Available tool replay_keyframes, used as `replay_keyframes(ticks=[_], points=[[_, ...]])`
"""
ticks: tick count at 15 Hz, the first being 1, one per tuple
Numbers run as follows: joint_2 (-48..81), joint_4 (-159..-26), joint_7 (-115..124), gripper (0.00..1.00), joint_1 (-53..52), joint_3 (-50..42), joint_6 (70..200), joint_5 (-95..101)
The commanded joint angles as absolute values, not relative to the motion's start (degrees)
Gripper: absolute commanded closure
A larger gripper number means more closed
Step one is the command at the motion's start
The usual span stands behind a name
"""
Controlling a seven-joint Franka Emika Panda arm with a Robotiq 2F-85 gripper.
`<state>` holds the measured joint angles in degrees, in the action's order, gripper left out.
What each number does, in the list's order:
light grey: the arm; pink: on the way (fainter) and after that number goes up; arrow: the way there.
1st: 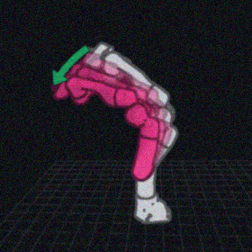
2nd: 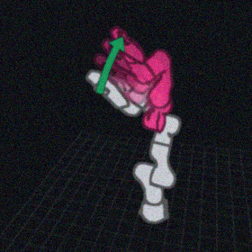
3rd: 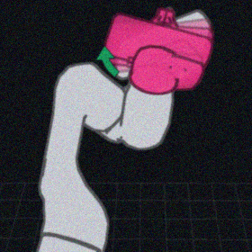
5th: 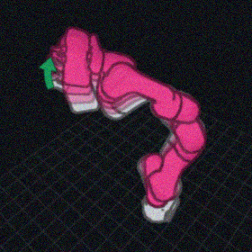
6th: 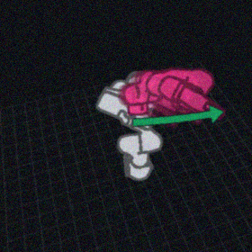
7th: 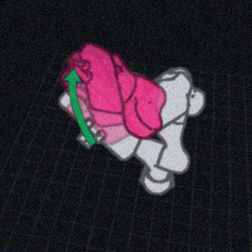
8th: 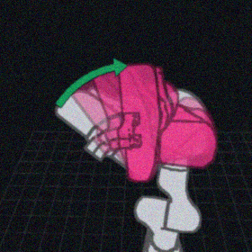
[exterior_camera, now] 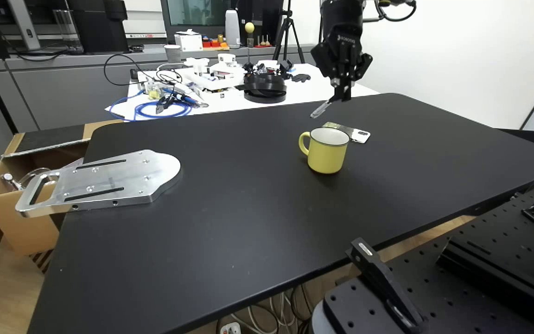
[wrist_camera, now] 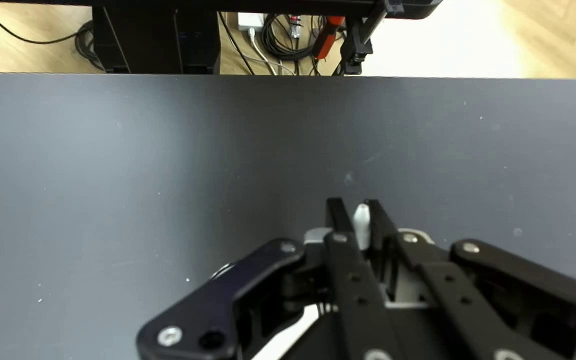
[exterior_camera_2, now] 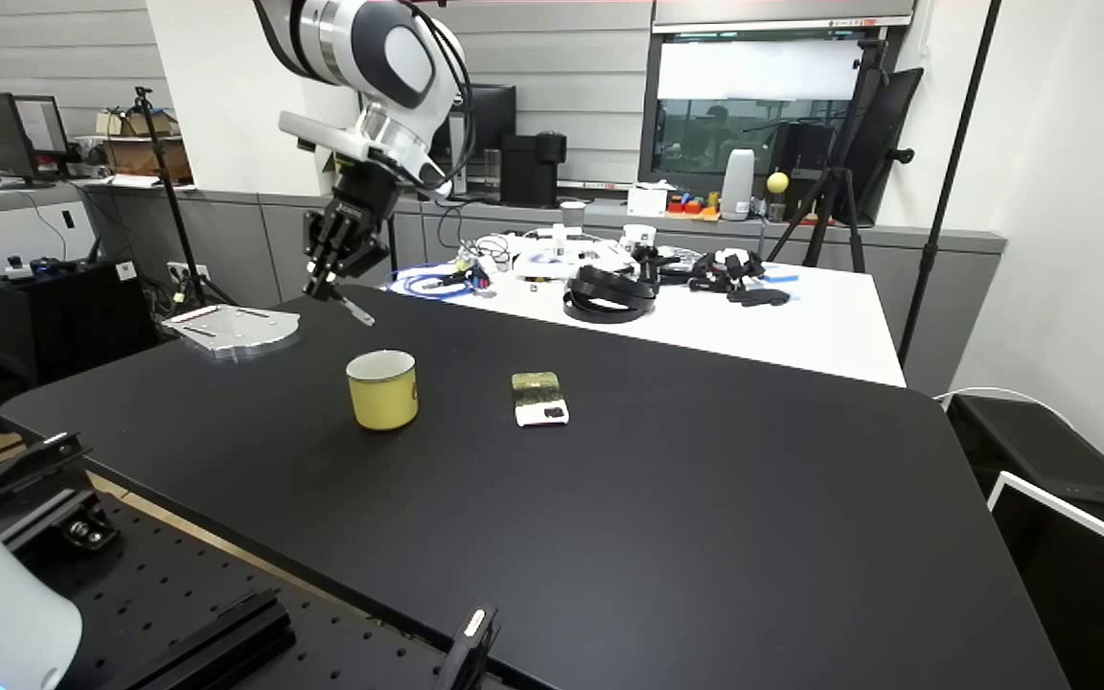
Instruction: Take the pen from the cup and put it on the table
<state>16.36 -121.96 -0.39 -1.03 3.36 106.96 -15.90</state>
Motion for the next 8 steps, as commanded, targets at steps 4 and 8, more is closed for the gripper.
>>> replay_keyframes(ticks=[4, 8], points=[[10.0, -125.0, -1.0, 0.97, -2.9, 4.1, 116.4, -15.8], [11.1, -129.6, 0.1, 0.97, -6.2, 6.4, 134.1, -14.8]])
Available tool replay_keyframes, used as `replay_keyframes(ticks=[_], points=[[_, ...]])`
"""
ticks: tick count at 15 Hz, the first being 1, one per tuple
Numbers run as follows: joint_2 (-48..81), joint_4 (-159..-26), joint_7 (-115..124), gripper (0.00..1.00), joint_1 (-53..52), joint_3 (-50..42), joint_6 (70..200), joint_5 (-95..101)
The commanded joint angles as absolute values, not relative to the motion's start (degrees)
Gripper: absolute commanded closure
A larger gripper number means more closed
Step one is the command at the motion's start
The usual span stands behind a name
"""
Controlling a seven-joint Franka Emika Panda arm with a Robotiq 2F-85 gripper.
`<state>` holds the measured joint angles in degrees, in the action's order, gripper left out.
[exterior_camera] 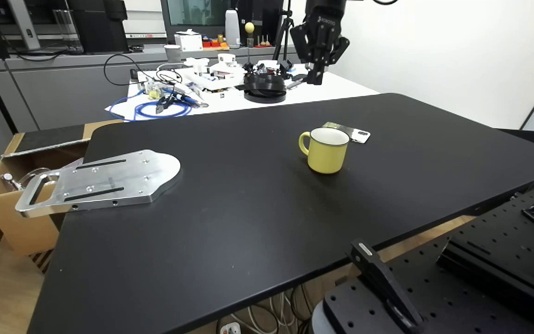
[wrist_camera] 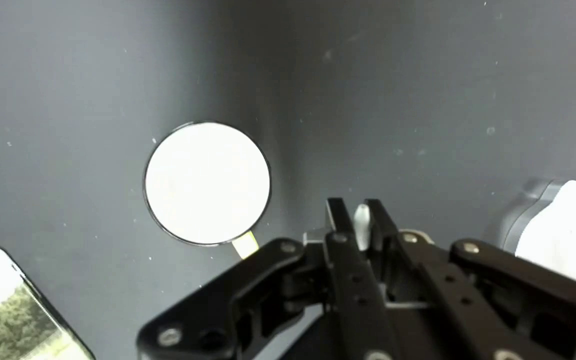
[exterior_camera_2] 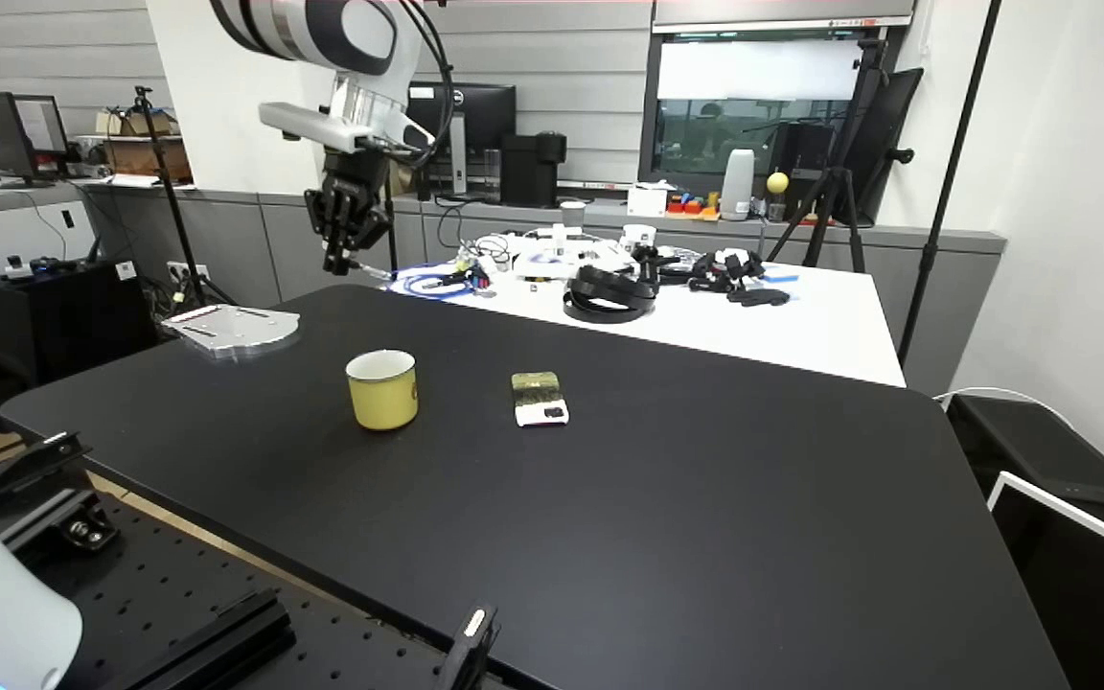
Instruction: Take the pen from the cup and put it on the table
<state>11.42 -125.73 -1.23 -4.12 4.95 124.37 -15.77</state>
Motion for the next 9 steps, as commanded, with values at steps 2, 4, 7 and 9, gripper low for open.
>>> replay_keyframes(ticks=[2, 4, 7, 9], points=[[12.4, -132.2, 0.9, 0.97, -8.1, 7.7, 143.0, -14.4], [14.5, -134.7, 1.5, 0.97, -9.8, 8.8, 152.4, -13.7], [19.4, -136.6, 4.3, 0.97, -12.4, 8.3, 162.9, -9.7], [23.0, -137.2, 6.2, 0.97, -14.1, 6.4, 168.1, -6.0]])
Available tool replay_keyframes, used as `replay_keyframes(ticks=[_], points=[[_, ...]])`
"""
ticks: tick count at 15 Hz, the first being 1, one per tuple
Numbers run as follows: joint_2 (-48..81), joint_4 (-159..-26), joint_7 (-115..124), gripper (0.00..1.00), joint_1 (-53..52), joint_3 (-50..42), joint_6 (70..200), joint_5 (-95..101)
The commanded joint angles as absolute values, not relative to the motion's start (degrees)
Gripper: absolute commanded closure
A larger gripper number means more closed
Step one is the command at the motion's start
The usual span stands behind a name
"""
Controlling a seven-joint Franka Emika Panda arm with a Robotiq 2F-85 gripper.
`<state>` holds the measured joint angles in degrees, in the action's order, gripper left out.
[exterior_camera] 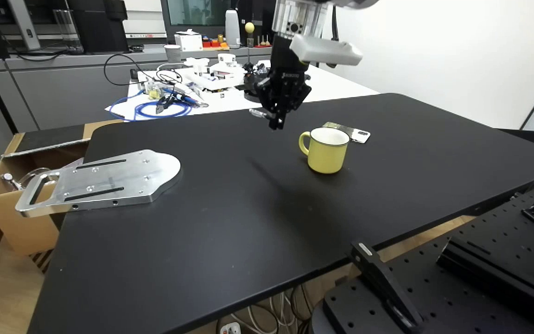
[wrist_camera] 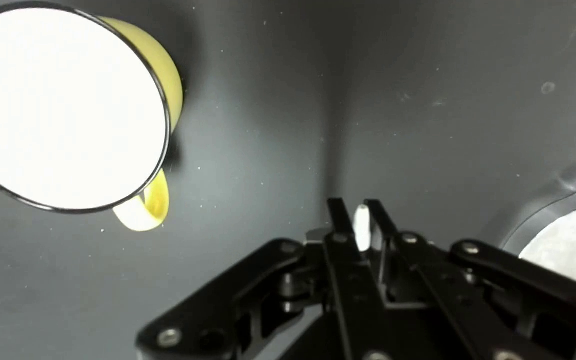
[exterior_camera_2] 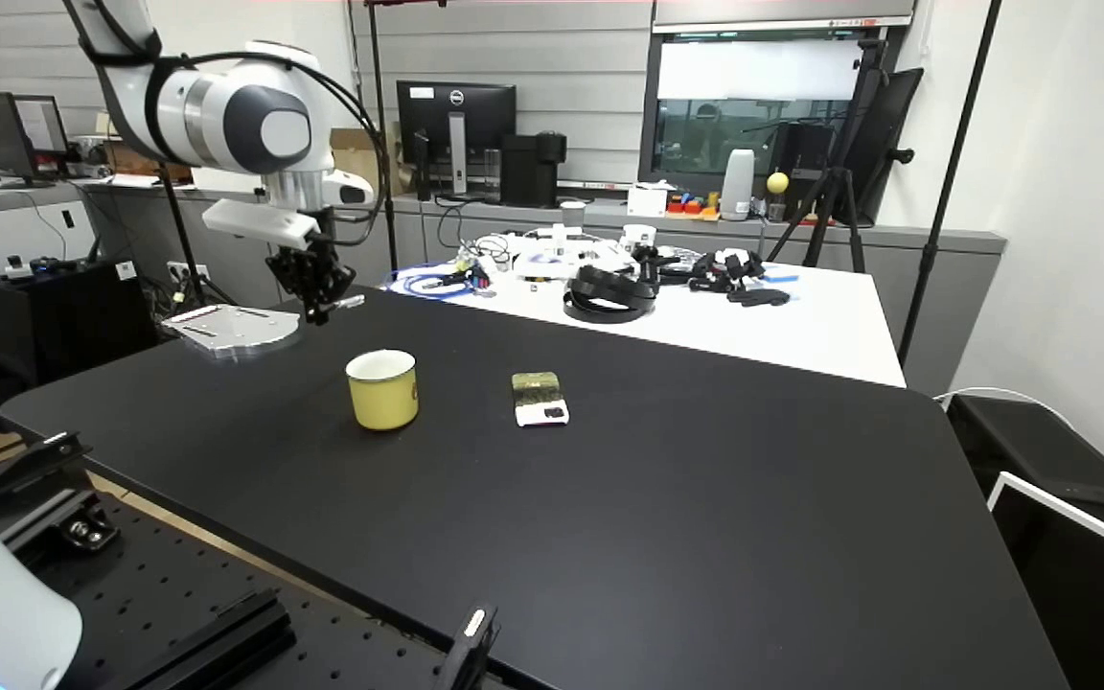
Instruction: Take the pen from the cup and put it on the table
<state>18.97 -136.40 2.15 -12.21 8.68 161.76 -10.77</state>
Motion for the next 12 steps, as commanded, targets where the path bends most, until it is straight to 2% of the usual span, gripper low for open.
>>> replay_keyframes(ticks=[1, 8, 9, 10, 12], points=[[24.7, -137.1, 7.2, 0.97, -15.0, 5.2, 170.0, -4.3], [30.2, -136.4, 10.2, 0.97, -21.2, -2.2, 173.7, -1.1], [30.5, -136.3, 10.4, 0.74, -21.8, -2.7, 173.8, -1.2], [30.7, -136.3, 10.6, 0.62, -22.1, -3.0, 173.9, -1.3], [30.9, -136.2, 10.9, 0.49, -22.3, -2.7, 174.5, -1.7]])
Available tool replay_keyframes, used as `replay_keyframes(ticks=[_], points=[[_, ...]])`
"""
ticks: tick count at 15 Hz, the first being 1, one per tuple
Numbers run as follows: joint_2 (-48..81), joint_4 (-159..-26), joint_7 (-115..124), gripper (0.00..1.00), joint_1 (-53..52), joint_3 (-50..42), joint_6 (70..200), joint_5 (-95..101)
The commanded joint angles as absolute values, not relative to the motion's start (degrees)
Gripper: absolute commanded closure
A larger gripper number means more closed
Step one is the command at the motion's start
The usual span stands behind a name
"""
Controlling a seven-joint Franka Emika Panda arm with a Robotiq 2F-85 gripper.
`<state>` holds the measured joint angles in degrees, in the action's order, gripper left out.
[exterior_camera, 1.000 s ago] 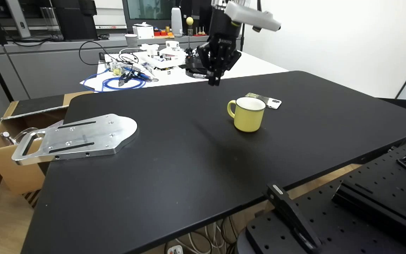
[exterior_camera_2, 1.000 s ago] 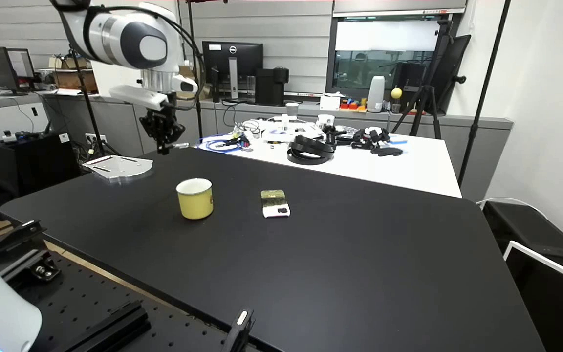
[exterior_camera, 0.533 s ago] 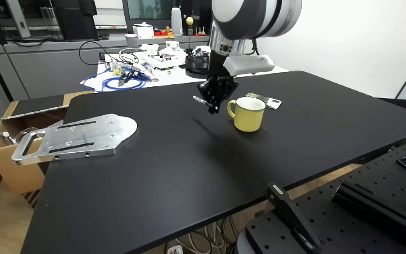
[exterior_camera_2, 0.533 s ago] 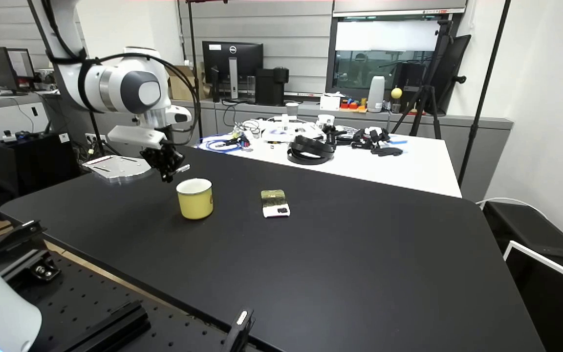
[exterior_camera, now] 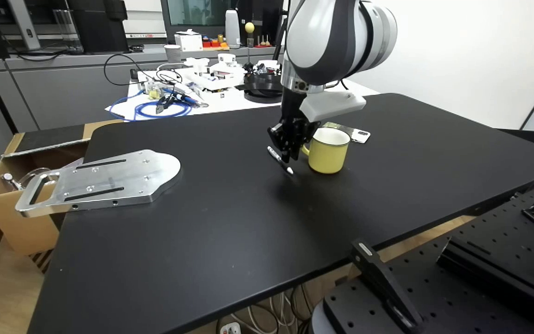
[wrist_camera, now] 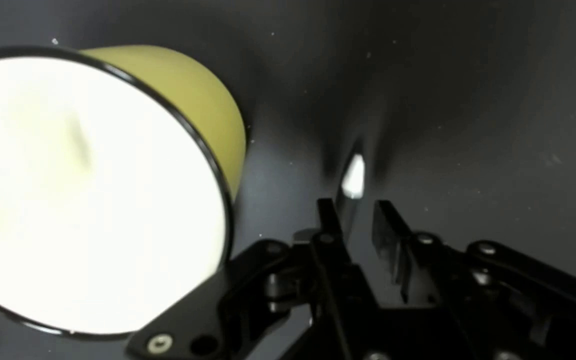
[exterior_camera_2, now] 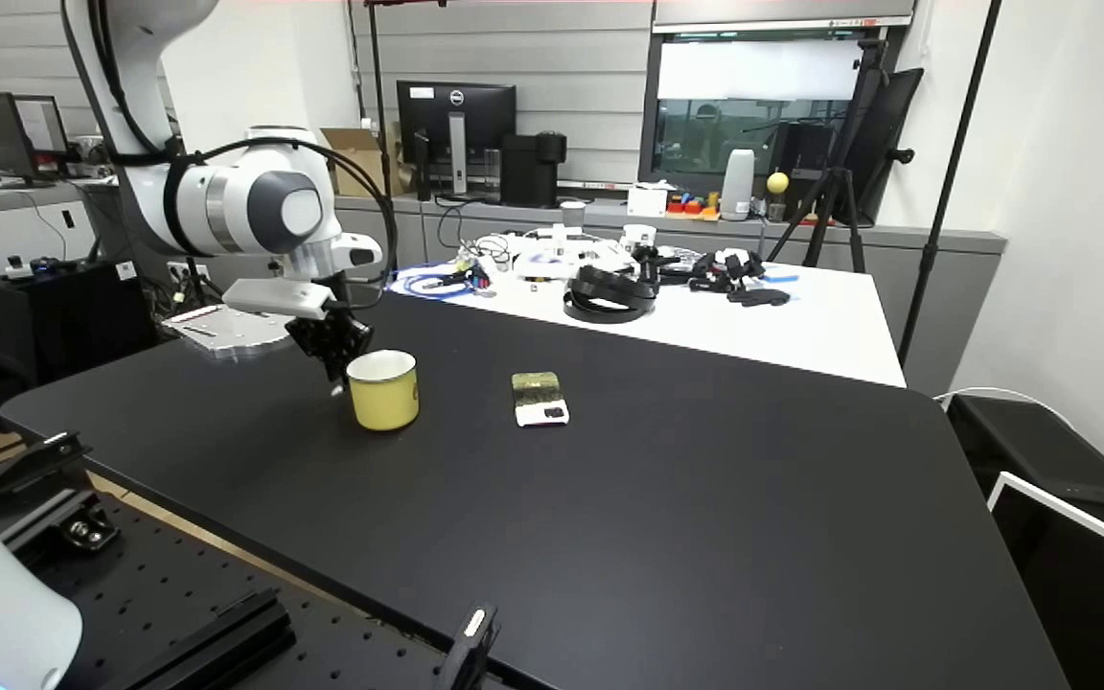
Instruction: Take the pen from the cup and put it on the table
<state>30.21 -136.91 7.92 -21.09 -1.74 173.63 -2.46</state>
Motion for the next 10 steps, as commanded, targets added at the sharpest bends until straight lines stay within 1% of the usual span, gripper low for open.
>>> replay_keyframes(ticks=[1, 5, 7, 8, 10], points=[[31.0, -136.1, 10.9, 0.43, -22.3, -2.6, 174.9, -1.7], [28.0, -135.1, 10.5, 0.16, -20.9, -1.0, 172.3, -2.5], [25.7, -136.1, 9.3, 0.02, -18.3, 2.1, 172.7, -3.5], [28.8, -135.2, 9.3, 0.2, -20.0, -0.1, 173.9, -1.9], [27.4, -135.2, 9.2, 0.06, -18.9, 1.5, 173.6, -2.3]])
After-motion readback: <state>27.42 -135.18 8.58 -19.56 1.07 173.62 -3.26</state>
